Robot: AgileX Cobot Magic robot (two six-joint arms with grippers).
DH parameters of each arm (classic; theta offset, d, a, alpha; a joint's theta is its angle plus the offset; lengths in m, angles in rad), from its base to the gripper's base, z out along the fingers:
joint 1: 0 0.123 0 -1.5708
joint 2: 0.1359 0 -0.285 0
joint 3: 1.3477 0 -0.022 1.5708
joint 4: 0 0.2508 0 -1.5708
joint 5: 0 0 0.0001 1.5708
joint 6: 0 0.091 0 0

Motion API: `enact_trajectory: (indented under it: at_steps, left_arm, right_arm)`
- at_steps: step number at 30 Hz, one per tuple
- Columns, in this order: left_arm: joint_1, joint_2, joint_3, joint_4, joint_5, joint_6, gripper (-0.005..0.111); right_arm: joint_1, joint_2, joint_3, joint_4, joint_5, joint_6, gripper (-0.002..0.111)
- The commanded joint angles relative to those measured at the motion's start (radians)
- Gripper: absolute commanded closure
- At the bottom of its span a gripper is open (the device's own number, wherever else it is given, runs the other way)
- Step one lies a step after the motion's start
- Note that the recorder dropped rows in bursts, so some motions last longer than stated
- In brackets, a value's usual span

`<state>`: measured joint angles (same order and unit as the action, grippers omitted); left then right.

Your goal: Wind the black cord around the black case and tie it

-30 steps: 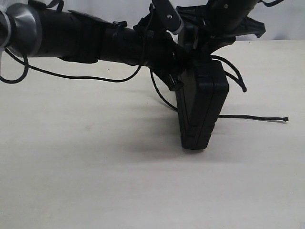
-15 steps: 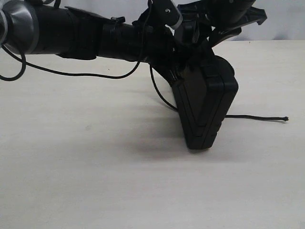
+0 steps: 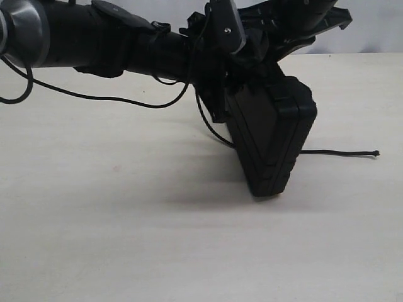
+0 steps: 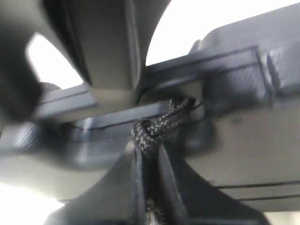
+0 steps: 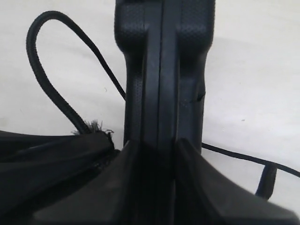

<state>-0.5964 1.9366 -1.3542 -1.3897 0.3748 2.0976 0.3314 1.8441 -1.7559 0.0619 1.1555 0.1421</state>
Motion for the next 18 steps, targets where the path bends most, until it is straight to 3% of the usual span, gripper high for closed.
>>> enact_trajectory:
  at_steps: [1, 5, 14, 15, 16, 18]
  left_arm:
    - [-0.009, 0.027, 0.004, -0.013, -0.166, -0.009, 0.107]
    - [-0.009, 0.027, 0.004, -0.01, -0.066, -0.002, 0.107]
    - [-0.009, 0.027, 0.004, -0.008, -0.051, -0.002, 0.107]
    - [-0.009, 0.027, 0.004, -0.008, -0.051, -0.002, 0.107]
    - [-0.009, 0.027, 0.004, -0.006, -0.052, -0.002, 0.107]
    - [-0.009, 0.029, 0.004, 0.0, -0.051, -0.002, 0.107]
  right_arm:
    - [0.008, -0.006, 0.0, 0.058, 0.0, -0.015, 0.094]
    - [0.008, -0.006, 0.004, 0.067, 0.002, -0.015, 0.094]
    - [0.008, -0.006, 0.006, 0.083, 0.004, -0.036, 0.093]
    - [0.008, -0.006, 0.006, 0.083, 0.004, -0.043, 0.085]
    - [0.008, -0.006, 0.006, 0.083, 0.008, -0.051, 0.069]
    - [0.008, -0.006, 0.006, 0.104, 0.017, -0.073, 0.064]
